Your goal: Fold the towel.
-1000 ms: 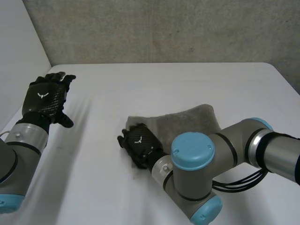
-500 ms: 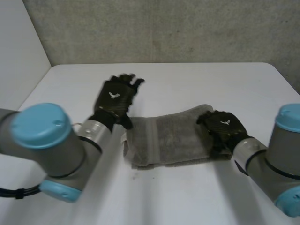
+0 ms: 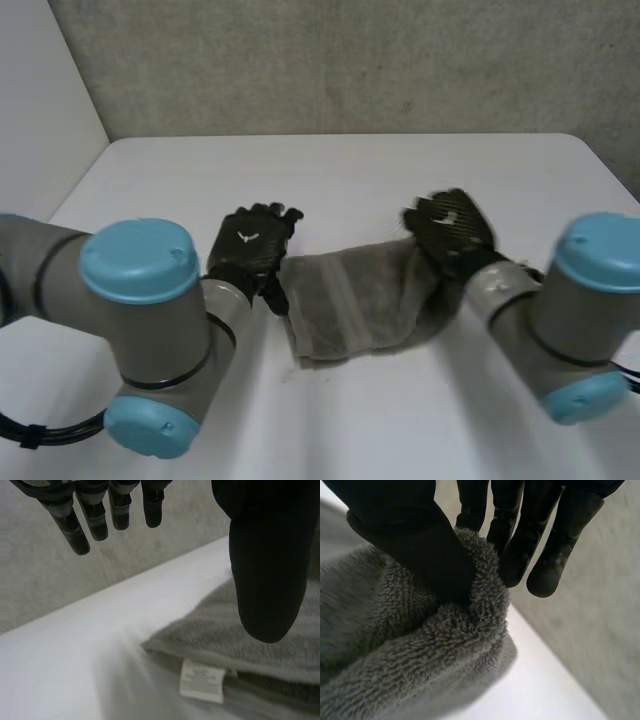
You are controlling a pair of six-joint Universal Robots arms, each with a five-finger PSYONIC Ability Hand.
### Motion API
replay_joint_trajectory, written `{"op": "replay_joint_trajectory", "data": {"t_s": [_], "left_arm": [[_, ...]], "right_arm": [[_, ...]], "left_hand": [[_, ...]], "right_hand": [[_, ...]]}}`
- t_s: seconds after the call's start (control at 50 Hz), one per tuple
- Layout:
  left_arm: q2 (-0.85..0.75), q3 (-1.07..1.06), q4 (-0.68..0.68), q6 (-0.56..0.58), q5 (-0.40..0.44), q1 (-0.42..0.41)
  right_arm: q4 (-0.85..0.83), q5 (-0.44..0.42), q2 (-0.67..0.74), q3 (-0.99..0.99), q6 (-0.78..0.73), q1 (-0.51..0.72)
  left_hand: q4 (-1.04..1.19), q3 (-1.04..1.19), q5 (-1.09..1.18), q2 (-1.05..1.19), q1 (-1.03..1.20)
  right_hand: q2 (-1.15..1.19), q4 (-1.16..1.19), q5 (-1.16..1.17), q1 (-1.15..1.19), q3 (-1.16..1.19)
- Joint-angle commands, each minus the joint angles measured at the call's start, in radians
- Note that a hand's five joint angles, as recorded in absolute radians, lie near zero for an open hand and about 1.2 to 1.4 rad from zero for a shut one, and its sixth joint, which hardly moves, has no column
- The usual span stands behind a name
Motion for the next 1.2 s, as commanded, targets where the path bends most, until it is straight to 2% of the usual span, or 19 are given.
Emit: {"op": "replay_joint_trajectory", "data": {"t_s": [0.02,0.12,0.22,0.32,0.34,0.36,0.38,0.4,0.42,0.54,0.58,0.6,0.74,0.82,0.92,0.96,1.04,1.08,1.2], "left_arm": [[0.158,-0.097,0.005,0.002,-0.026,0.059],[0.245,-0.165,0.016,0.002,-0.027,0.113],[0.316,-0.223,0.048,0.012,-0.024,0.162],[0.339,-0.239,0.083,0.013,-0.024,0.17],[0.34,-0.233,0.089,0.013,-0.023,0.171],[0.339,-0.223,0.091,0.012,-0.02,0.171],[0.339,-0.223,0.091,0.012,-0.02,0.171],[0.339,-0.216,0.092,0.012,-0.016,0.174],[0.339,-0.216,0.092,0.012,-0.016,0.174],[0.276,-0.141,0.094,0.007,-0.013,0.147],[0.246,-0.11,0.094,0.002,-0.004,0.127],[0.214,-0.076,0.091,-0.004,0.009,0.101],[0.068,0.042,0.077,-0.054,0.039,-0.003],[-0.021,0.114,0.031,-0.1,0.039,-0.065],[-0.103,0.142,-0.05,-0.119,0.017,-0.08],[-0.115,0.14,-0.076,-0.119,-0.003,-0.077],[-0.123,0.114,-0.127,-0.125,-0.093,-0.057],[-0.123,0.093,-0.133,-0.123,-0.113,-0.047],[-0.123,0.03,-0.127,-0.114,-0.133,-0.037]], "right_arm": [[0.012,0.011,0.073,-0.126,-0.038,0.251],[0.031,-0.008,0.17,-0.158,-0.113,0.355],[0.062,-0.066,0.208,-0.135,-0.124,0.382],[0.067,-0.141,0.184,-0.109,-0.113,0.374],[0.07,-0.149,0.161,-0.098,-0.106,0.372],[0.074,-0.15,0.126,-0.08,-0.096,0.371],[0.074,-0.15,0.126,-0.08,-0.096,0.371],[0.079,-0.143,0.091,-0.055,-0.087,0.365],[0.082,-0.134,0.058,-0.035,-0.075,0.348],[0.108,-0.065,-0.04,0.014,0.039,0.245],[0.134,-0.032,-0.118,0.035,0.182,0.166],[0.134,-0.032,-0.118,0.035,0.183,0.165],[0.228,-0.038,-0.197,0.029,0.488,-0.026],[0.268,-0.042,-0.198,0.005,0.528,-0.049],[0.338,-0.045,-0.149,-0.06,0.528,-0.037],[0.381,-0.046,-0.074,-0.119,0.528,-0.034],[0.427,-0.06,-0.005,-0.182,0.528,-0.031],[0.468,-0.115,0.07,-0.236,0.528,-0.007],[0.484,-0.172,0.17,-0.316,0.528,0.038]], "left_hand": [[0.013,0.013,-0.021,0.015,-0.001],[0.013,0.013,-0.021,0.015,-0.001],[0.013,0.013,-0.021,0.015,-0.001],[0.016,0.016,-0.018,0.018,0.002],[0.016,0.016,-0.018,0.018,0.002],[0.019,0.019,-0.015,0.021,0.005],[0.019,0.019,-0.015,0.021,0.005],[0.019,0.019,-0.015,0.021,0.005],[0.019,0.019,-0.015,0.021,0.005],[0.025,0.025,-0.009,0.026,0.011],[0.028,0.028,-0.006,0.029,0.014],[0.031,0.031,-0.003,0.032,0.017],[0.034,0.034,0.0,0.035,0.02],[0.034,0.034,0.0,0.035,0.02],[0.037,0.037,0.003,0.038,0.023],[0.037,0.037,0.003,0.038,0.023],[0.034,0.034,0.0,0.035,0.02],[0.031,0.031,-0.003,0.032,0.017],[0.031,0.031,-0.003,0.032,0.017]], "right_hand": [[0.108,0.042,0.238,0.271,0.047],[0.108,0.042,0.238,0.271,0.047],[0.108,0.042,0.238,0.271,0.047],[0.108,0.042,0.238,0.271,0.047],[-0.004,-0.07,0.126,0.159,-0.066],[-0.465,-0.53,-0.335,-0.302,-0.526],[-0.469,-0.535,-0.339,-0.306,-0.531],[-0.862,-0.927,-0.732,-0.699,-0.923],[-1.114,-1.179,-0.984,-0.951,-1.175],[-1.114,-1.179,-0.984,-0.951,-1.175],[-1.114,-1.179,-0.984,-0.951,-1.175],[-1.114,-1.179,-0.984,-0.951,-1.175],[-1.114,-1.179,-0.984,-0.951,-1.175],[-1.114,-1.179,-0.984,-0.951,-1.175],[-1.114,-1.179,-0.984,-0.951,-1.175],[-1.114,-1.179,-0.984,-0.951,-1.175],[-1.114,-1.179,-0.984,-0.951,-1.175],[-1.114,-1.179,-0.984,-0.951,-1.175],[-1.114,-1.179,-0.984,-0.951,-1.175]]}}
